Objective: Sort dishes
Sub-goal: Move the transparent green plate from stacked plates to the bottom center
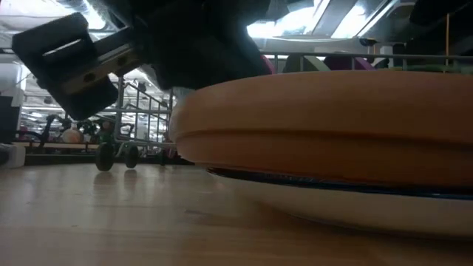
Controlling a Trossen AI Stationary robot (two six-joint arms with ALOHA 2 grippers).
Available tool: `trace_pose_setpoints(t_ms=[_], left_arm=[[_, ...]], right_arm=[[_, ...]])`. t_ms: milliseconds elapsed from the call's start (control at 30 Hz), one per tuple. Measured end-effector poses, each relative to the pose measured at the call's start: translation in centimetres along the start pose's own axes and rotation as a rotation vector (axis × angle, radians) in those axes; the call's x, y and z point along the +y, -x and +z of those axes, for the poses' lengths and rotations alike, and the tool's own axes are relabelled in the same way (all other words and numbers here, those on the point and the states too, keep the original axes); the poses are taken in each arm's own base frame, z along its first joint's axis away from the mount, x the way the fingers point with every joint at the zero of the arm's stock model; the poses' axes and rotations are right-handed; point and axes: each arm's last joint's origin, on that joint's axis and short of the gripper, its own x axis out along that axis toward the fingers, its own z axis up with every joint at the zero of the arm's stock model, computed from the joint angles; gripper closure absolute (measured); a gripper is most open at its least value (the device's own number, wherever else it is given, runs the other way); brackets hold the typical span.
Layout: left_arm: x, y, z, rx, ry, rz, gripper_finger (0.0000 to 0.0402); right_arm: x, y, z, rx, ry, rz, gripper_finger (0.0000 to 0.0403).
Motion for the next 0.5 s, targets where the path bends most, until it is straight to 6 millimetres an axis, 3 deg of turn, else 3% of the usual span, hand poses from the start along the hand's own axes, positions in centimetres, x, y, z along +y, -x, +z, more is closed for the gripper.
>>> trace_pose_setpoints(t_ms=[200, 500], left_arm=[[0.0, 0.7, 0.4, 0.053, 0.026, 0.048, 0.0401], [1.1, 3.5, 1.1, 0.062, 0.136, 0.066, 0.0401]], right_arm=[[0.0, 0.0, -0.1, 0.003, 0.005, -0.004, 0.0259], [-0.4, 0.0, -0.3, 0.046, 0.026, -0.029, 0.0259]])
